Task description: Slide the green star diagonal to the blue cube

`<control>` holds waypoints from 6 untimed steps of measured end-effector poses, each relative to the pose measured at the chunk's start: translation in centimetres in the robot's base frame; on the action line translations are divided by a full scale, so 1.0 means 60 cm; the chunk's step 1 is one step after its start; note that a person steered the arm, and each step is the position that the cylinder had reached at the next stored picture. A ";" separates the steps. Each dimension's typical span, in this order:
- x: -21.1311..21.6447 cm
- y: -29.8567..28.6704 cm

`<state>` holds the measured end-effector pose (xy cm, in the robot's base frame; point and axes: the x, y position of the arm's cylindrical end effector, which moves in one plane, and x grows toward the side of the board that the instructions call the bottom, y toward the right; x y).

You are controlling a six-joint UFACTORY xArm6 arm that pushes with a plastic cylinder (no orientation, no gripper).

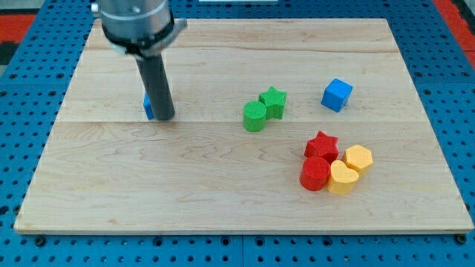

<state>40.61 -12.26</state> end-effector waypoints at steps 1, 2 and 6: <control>-0.086 -0.041; -0.045 -0.042; 0.067 0.290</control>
